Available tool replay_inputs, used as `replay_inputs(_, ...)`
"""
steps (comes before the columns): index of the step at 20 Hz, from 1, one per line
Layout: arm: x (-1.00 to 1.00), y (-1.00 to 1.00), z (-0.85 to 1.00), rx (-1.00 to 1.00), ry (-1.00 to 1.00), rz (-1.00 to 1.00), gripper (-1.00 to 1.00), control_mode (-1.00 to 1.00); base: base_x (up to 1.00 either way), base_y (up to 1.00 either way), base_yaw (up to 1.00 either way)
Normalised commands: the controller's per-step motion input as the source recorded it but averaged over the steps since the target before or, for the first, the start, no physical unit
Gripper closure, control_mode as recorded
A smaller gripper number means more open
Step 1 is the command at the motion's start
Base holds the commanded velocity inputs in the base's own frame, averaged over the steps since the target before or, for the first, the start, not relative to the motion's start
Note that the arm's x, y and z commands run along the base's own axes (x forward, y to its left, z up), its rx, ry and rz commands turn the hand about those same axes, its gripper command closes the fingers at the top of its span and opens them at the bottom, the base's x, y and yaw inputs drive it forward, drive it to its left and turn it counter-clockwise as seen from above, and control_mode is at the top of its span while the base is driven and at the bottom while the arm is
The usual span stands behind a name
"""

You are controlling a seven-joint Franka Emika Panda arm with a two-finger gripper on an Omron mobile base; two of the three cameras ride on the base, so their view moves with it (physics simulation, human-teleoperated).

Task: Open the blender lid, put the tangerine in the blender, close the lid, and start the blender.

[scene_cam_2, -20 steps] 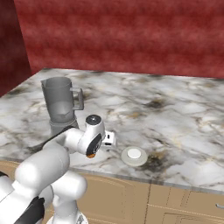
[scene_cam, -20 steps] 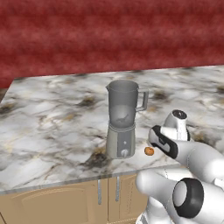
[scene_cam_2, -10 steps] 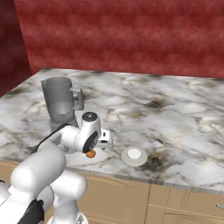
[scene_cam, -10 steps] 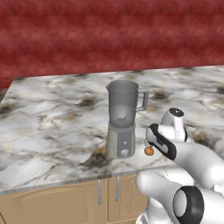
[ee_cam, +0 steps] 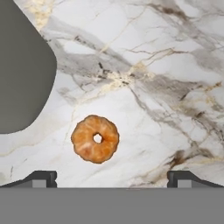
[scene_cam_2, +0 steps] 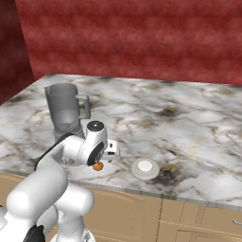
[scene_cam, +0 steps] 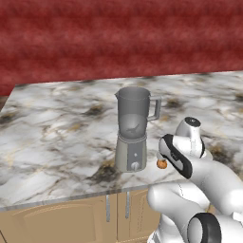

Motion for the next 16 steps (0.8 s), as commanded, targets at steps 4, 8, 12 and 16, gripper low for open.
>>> replay_inputs(4, 0.14, 0.04, -0.23, 0.00, 0.01, 0.06, -1.00, -1.00, 0.00, 0.00, 0.00)
replay_inputs(8, 0.14, 0.14, -0.38, 0.00, 0.07, 0.10, -1.00, -1.00, 0.00, 0.00, 0.00)
replay_inputs(12, 0.00, 0.10, -0.40, 0.00, 0.07, 0.12, -1.00, -1.00, 0.00, 0.00, 0.00)
replay_inputs(16, 0.00, 0.08, -0.33, 0.00, 0.04, 0.11, -1.00, -1.00, 0.00, 0.00, 0.00)
